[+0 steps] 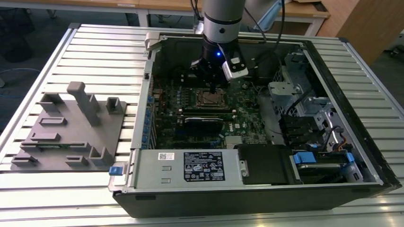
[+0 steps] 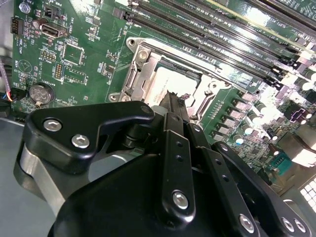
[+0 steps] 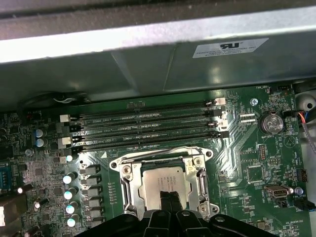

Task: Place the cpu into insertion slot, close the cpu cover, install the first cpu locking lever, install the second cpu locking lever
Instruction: 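Install the second cpu locking lever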

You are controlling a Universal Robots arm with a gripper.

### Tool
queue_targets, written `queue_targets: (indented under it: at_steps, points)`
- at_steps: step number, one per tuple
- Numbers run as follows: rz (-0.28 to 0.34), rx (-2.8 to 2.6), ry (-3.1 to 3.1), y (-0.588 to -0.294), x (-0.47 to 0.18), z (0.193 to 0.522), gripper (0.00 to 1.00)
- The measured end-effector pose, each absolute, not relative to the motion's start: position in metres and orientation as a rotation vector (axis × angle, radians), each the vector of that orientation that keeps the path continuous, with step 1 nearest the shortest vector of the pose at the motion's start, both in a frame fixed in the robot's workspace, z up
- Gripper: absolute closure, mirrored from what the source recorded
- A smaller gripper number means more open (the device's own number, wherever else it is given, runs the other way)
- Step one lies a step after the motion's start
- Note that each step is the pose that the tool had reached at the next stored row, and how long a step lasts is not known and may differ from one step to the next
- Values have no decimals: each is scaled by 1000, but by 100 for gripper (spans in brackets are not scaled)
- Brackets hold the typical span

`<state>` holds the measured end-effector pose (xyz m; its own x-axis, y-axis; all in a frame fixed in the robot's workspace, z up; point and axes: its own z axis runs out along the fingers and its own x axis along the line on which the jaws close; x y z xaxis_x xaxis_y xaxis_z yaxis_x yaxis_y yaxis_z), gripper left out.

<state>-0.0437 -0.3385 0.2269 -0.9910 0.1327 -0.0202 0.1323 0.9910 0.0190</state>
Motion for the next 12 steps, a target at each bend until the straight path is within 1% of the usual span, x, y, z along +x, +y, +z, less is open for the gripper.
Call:
queue_targets:
  at_steps: [12]
  points:
    - [27, 207, 3113, -338, -44, 236, 90]
